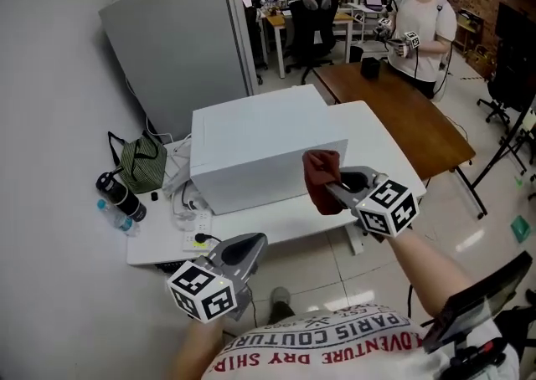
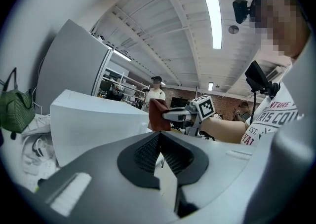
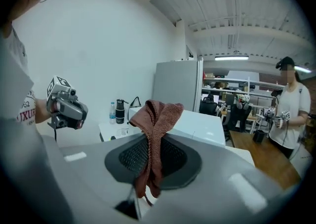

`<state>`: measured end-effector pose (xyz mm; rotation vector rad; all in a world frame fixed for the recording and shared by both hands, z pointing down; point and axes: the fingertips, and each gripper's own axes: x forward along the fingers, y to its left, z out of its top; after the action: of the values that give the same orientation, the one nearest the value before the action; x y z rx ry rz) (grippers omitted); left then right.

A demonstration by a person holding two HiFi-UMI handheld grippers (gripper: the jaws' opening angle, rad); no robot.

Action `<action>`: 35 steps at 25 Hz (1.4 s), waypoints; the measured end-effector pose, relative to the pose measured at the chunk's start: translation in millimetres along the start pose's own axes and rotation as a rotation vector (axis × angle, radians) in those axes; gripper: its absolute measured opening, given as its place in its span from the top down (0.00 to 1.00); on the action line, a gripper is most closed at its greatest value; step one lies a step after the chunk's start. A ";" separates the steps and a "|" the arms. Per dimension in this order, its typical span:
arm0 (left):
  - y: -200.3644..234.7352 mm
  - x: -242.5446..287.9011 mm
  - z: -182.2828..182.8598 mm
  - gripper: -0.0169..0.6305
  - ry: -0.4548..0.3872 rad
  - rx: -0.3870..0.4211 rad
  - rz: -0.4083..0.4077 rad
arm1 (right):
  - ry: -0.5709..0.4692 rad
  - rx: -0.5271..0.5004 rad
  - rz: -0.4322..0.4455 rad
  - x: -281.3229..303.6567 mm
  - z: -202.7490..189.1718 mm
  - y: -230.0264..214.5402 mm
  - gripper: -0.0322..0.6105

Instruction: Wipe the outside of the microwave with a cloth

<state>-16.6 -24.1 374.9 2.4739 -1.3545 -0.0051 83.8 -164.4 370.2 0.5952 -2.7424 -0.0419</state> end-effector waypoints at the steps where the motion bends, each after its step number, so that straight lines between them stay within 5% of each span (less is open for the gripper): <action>1: -9.2 -2.9 -5.5 0.96 0.004 -0.005 0.000 | -0.011 -0.007 -0.021 -6.7 -9.2 2.9 0.88; 8: -32.6 -14.6 -30.8 0.96 0.046 -0.047 -0.001 | -0.084 -0.047 -0.155 -13.4 -58.2 5.5 0.88; 13: -5.9 -20.7 -32.6 0.96 0.067 -0.061 0.005 | -0.230 -0.021 -0.150 25.7 -43.7 30.1 0.88; 27: 127.3 -96.6 -21.8 0.96 0.003 -0.149 0.252 | -0.341 -0.175 0.174 246.1 27.7 160.9 0.88; 35: 147.3 -101.2 -26.4 0.96 0.031 -0.172 0.326 | -0.312 -0.183 0.158 280.2 12.6 148.6 0.88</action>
<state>-189.1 -7.3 426.0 2.0829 -1.6534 -0.0084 -219.6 -143.7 461.2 0.3436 -3.0306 -0.3725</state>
